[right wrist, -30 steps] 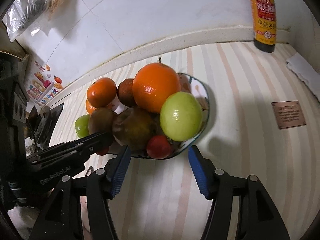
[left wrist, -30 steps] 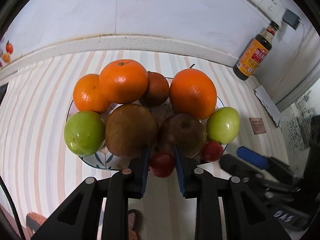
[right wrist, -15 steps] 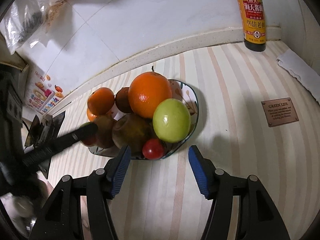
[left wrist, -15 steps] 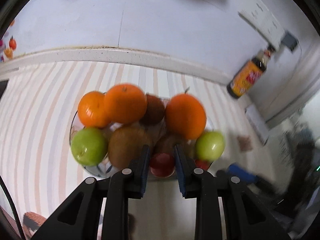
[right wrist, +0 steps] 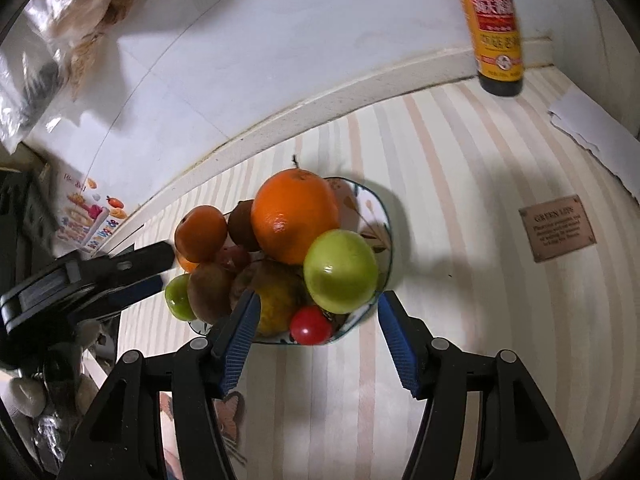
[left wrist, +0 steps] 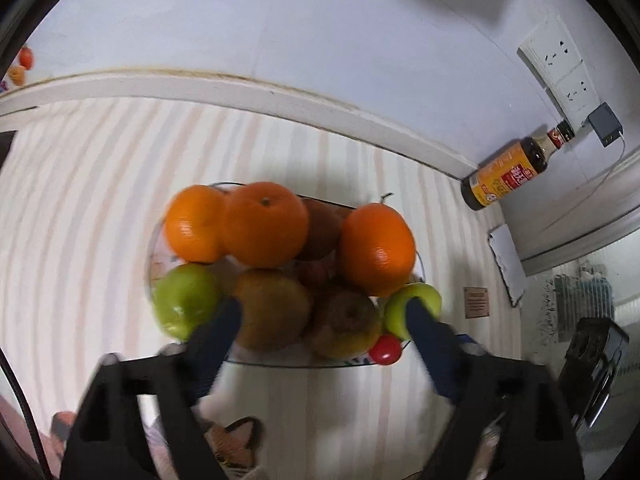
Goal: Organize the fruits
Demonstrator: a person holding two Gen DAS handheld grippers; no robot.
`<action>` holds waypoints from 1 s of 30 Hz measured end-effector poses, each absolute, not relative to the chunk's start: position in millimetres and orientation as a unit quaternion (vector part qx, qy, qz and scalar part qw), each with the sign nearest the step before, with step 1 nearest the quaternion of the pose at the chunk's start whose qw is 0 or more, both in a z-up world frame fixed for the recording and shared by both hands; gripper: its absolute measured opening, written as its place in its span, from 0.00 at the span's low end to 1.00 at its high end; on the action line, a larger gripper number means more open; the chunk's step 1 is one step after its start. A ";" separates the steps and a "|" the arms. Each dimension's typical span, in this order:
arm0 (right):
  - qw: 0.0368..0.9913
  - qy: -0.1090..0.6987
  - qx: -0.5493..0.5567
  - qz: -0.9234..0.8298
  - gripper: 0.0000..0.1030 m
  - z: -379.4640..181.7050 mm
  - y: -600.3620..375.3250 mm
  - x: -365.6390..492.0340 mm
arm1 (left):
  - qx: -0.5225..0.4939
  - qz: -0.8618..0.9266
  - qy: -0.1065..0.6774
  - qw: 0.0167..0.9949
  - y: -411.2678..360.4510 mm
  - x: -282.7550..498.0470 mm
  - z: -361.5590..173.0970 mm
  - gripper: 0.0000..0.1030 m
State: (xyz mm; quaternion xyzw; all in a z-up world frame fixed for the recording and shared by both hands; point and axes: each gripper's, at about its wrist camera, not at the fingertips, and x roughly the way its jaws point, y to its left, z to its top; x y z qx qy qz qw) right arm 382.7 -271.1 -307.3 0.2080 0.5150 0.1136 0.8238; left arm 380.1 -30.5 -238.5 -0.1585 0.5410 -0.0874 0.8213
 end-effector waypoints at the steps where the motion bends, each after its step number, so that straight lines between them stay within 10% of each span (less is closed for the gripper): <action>1: 0.824 0.519 0.201 0.108 0.69 -303.6 -271.9 381.3 | -0.147 -0.076 0.541 0.825 -28.0 374.0 -233.8 0.85; 8: 0.829 0.543 0.110 0.069 0.93 -267.3 -257.1 367.8 | -0.070 -0.014 0.526 0.848 -20.7 335.2 -205.4 0.95; 30: 0.891 0.448 0.071 0.039 0.95 -82.6 -215.3 183.1 | 0.004 0.008 0.433 0.901 1.2 161.5 -72.3 0.95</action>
